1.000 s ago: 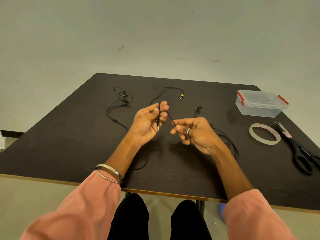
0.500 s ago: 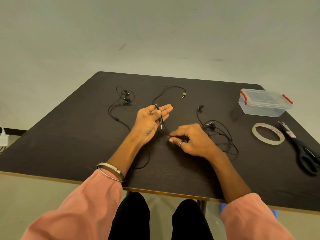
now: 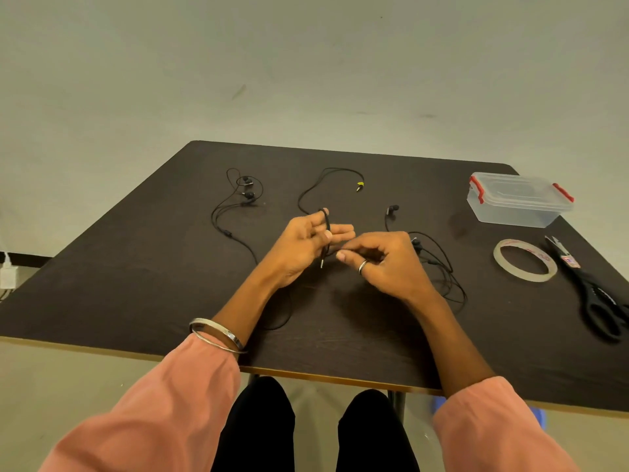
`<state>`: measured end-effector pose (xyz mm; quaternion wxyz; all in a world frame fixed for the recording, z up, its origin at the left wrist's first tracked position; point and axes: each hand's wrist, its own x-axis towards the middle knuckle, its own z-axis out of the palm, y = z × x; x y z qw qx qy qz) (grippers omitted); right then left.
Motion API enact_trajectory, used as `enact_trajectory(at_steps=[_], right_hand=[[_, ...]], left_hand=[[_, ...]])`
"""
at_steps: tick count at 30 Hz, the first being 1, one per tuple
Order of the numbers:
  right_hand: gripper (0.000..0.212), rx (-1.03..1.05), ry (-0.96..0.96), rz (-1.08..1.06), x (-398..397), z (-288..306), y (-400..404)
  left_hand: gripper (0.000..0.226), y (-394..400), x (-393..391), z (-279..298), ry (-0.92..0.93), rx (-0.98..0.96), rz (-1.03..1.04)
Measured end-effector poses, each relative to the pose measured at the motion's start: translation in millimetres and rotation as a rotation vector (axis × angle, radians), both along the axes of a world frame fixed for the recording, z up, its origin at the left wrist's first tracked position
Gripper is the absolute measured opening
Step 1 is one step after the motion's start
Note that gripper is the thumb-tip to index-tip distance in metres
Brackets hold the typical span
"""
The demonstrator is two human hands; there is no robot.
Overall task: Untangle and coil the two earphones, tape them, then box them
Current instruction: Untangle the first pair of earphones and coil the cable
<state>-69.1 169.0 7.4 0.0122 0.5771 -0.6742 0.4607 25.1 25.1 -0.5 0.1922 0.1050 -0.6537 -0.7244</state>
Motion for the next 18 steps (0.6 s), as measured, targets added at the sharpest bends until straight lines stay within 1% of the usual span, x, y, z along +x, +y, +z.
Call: enact_trajectory(at_steps=[1, 3, 5, 7, 9, 11, 13, 15, 18], right_hand=[[0.009, -0.059, -0.054, -0.03, -1.5, 2.1, 1.0], [0.009, -0.15, -0.139, -0.109, -5.2, 6.6, 3.3], [0.009, -0.228, -0.251, -0.183, -8.1, 11.6, 6.1], [0.008, -0.315, -0.37, -0.253, -11.5, 15.7, 9.0], [0.008, -0.391, -0.493, -0.322, -16.0, 18.0, 11.6], [0.012, -0.429, -0.594, -0.389, -20.8, 17.3, 13.4], [0.019, -0.408, -0.597, -0.432, -23.3, 15.1, 13.1], [0.024, -0.373, -0.568, -0.419, -22.0, 12.8, 11.0], [0.025, -0.352, -0.559, -0.383, -20.5, 11.0, 7.9]], left_hand=[[0.049, 0.6, 0.5, -1.3, -0.037, -0.036, -0.041], [0.047, 2.6, 3.9, -0.9, -0.077, -0.096, -0.175], [0.042, 4.7, 7.9, 1.0, -0.067, -0.177, -0.346], [0.042, 7.6, 10.8, 2.3, -0.045, -0.19, -0.447], [0.042, 9.6, 10.9, 2.1, -0.036, -0.126, -0.49], [0.041, 10.0, 11.0, 2.9, -0.041, -0.057, -0.525], [0.038, 9.6, 11.4, 3.7, -0.033, -0.002, -0.578], [0.037, 8.5, 12.4, 4.1, -0.018, 0.066, -0.634], [0.041, 7.3, 12.1, 3.8, 0.016, 0.186, -0.66]])
